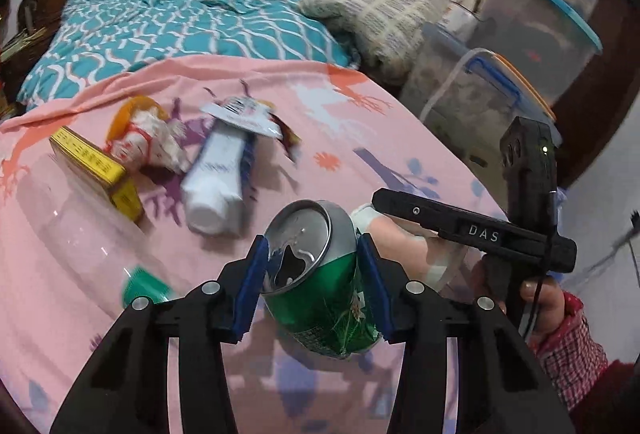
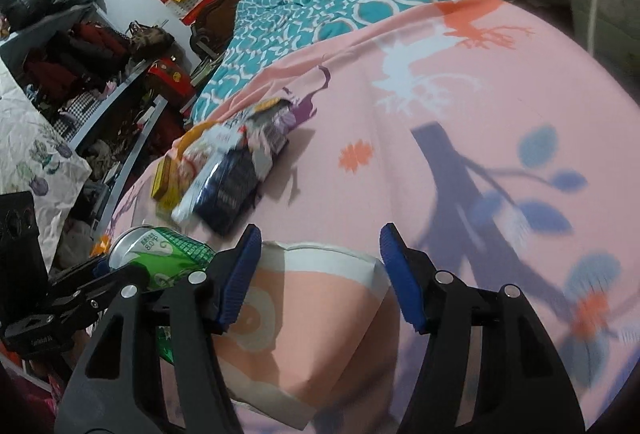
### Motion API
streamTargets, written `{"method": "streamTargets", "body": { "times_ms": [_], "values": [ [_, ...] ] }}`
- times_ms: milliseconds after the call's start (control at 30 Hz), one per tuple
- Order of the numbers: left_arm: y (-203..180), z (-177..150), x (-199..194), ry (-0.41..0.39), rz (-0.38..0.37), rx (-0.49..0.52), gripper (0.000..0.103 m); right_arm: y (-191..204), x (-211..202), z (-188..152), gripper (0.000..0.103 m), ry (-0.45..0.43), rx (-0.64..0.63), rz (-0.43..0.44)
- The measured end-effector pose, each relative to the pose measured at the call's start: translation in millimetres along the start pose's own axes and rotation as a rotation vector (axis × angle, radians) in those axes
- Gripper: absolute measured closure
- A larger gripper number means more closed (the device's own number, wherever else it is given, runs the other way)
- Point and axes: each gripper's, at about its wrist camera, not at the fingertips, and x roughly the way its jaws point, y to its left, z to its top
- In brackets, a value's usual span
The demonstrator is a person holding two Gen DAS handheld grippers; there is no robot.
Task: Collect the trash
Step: 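Grasp the green soda can with the left gripper, then grasp the peach paper cup with the right gripper while the left gripper holds the can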
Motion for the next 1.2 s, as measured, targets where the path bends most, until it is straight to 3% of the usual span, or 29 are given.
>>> {"method": "streamTargets", "body": {
  "times_ms": [167, 333, 467, 733, 933, 1067, 1200],
  "values": [
    [-17, -10, -1, 0.019, -0.027, 0.040, 0.059, -6, -37, -27, 0.038, -0.037, -0.009, -0.025],
    [-12, -7, -1, 0.033, 0.003, -0.005, 0.058, -24, -66, -35, 0.037, -0.115, 0.068, -0.057],
    [7, -6, -22, -0.008, 0.020, -0.081, 0.046, -38, -85, -37, 0.035, -0.154, 0.155, -0.008],
    [20, -29, -59, -0.005, -0.047, -0.165, 0.047, -55, -90, -58, 0.035, -0.120, 0.263, 0.083],
    [14, -57, -39, 0.100, -0.072, -0.194, 0.046, -56, -77, -70, 0.035, -0.069, 0.276, 0.096],
    [36, -69, -13, 0.178, -0.198, -0.377, 0.034, -52, -71, -71, 0.035, -0.049, 0.268, 0.101],
    [52, -69, 8, 0.198, -0.323, -0.529, 0.031, -46, -64, -70, 0.035, -0.032, 0.241, 0.077]
  ]
}}
